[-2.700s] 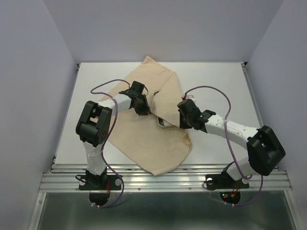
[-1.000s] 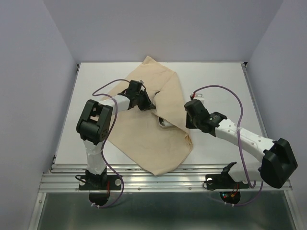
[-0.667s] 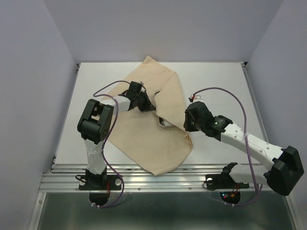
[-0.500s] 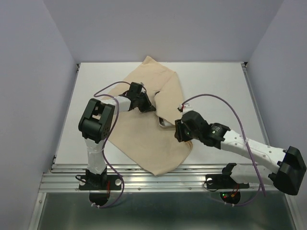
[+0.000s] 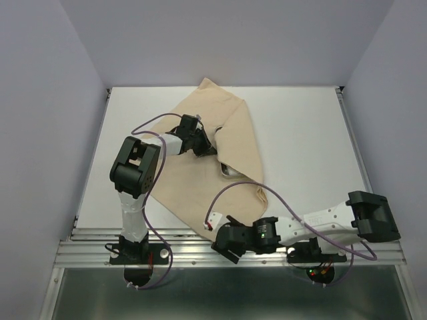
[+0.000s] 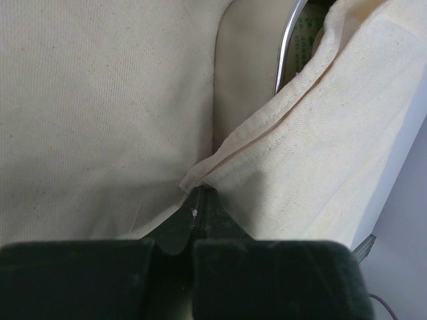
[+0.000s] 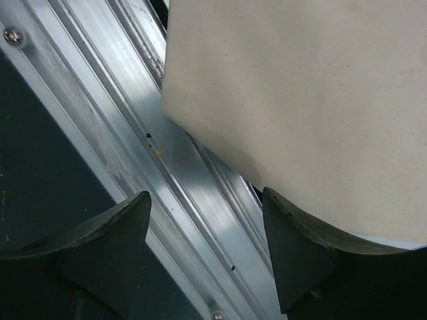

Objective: Prepare the surgical pack
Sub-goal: Pack the surgical kit at the center of the board.

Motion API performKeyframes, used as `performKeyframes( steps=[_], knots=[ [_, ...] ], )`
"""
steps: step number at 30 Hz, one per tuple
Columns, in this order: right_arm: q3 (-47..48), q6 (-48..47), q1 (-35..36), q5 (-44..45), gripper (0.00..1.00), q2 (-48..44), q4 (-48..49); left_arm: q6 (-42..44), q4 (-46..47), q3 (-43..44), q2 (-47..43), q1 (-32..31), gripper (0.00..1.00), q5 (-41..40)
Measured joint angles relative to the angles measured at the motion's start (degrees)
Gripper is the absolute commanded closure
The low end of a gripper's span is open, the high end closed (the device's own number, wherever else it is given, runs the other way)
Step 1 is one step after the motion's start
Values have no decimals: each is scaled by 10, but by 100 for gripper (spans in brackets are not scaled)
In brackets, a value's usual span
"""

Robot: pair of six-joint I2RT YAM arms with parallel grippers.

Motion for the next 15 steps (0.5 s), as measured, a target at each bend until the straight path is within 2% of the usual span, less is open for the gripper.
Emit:
performKeyframes(
  steps=[5,8,9,11,12,14,15],
  knots=[
    [25,7,25,41,28,82,-5,2,2,0,1,0,100,3],
    [35,13,25,71,37,106,-6,3,2,0,2,0,100,4],
    [37,15,25,79,45,110,-6,3,2,0,2,0,100,4],
    [42,22,25,98,53,122,-7,4,2,0,2,0,100,4],
    [45,25,25,108,63,130,-7,5,2,0,2,0,100,4],
    [49,31,25,118,74,142,-7,5,2,0,2,0,100,4],
    [52,36,26,118,82,144,-6,6,2,0,2,0,100,4]
  ],
)
